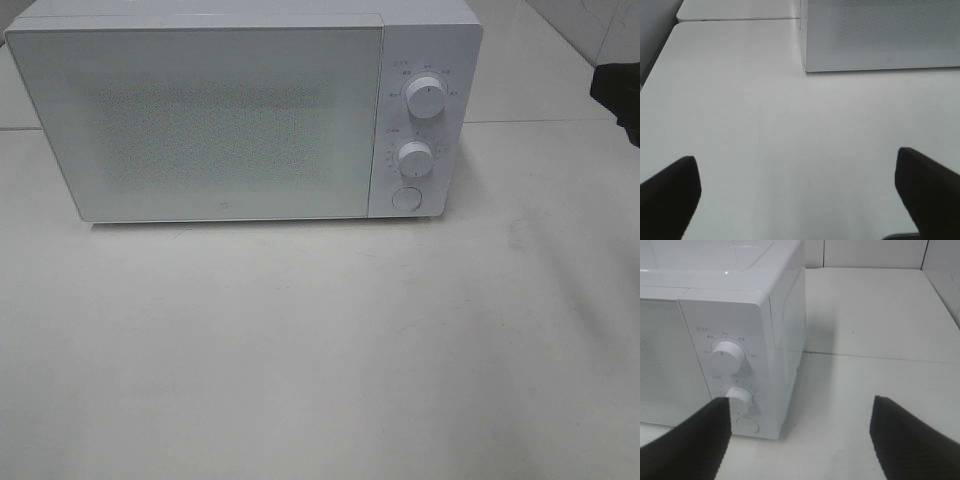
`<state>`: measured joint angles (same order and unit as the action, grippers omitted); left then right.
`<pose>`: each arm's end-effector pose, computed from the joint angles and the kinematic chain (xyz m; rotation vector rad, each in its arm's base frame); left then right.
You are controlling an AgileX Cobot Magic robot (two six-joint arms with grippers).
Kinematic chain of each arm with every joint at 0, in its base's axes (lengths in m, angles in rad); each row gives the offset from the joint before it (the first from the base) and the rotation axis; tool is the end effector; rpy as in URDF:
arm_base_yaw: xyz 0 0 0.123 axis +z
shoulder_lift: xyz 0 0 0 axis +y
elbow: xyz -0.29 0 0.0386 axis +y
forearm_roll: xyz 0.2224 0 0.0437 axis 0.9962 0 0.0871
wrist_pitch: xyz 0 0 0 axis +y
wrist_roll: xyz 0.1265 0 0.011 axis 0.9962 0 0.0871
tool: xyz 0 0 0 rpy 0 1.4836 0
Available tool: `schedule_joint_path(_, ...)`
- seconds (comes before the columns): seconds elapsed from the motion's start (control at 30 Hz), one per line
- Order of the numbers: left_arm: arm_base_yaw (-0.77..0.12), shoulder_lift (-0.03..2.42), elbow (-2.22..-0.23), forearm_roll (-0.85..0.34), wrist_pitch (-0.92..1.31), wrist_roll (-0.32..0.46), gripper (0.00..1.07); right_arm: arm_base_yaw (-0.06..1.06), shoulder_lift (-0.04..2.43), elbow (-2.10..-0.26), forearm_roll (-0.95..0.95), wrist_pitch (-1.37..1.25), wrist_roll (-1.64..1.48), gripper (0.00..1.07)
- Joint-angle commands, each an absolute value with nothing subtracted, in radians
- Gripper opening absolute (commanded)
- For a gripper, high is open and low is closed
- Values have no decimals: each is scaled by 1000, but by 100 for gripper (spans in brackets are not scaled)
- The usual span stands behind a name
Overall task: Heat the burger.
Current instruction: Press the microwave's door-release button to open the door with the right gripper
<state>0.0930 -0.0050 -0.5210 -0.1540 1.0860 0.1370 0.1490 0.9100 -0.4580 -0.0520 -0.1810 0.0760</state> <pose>-0.0059 -0.0179 0.2528 0.0566 2.0334 -0.0396 0.1941 0.0303 0.2945 -0.1158 1.7529 0.1349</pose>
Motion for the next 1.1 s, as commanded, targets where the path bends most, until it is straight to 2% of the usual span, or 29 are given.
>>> schedule_joint_path(0.03, 96, -11, -518, -157, 1073, 130, 98, 145, 961, -444, -61, -322, 79, 75)
schedule_joint_path(0.07, 96, -11, -518, -157, 1073, 130, 98, 145, 994, -411, -60, -442, 76, 75)
schedule_joint_path(0.27, 96, -11, -518, -157, 1073, 130, 98, 145, 1076, -301, 7, -742, 27, 75)
schedule_joint_path(0.47, 96, -11, -518, -157, 1073, 130, 98, 147, 1141, -232, 140, -888, -60, 75)
schedule_joint_path(0.57, 96, -11, -518, -157, 1073, 130, 98, 185, 1170, -208, 249, -926, -61, 75)
schedule_joint_path(0.73, 96, -11, -518, -157, 1073, 130, 98, 348, 1245, -195, 462, -981, -202, 75)
schedule_joint_path(0.77, 96, -11, -518, -157, 1073, 130, 98, 348, 1245, -195, 462, -981, -202, 75)
schedule_joint_path(0.83, 96, -11, -518, -157, 1073, 130, 98, 436, 1286, -195, 554, -1037, -272, 75)
schedule_joint_path(0.87, 96, -11, -518, -157, 1073, 130, 98, 436, 1286, -195, 554, -1037, -272, 75)
schedule_joint_path(0.9, 96, -11, -518, -157, 1073, 130, 98, 496, 1318, -195, 620, -1081, -306, 75)
schedule_joint_path(1.03, 96, -11, -518, -157, 1073, 130, 98, 569, 1361, -196, 688, -1139, -335, 75)
schedule_joint_path(1.1, 96, -11, -518, -157, 1073, 130, 98, 649, 1409, -197, 748, -1199, -356, 75)
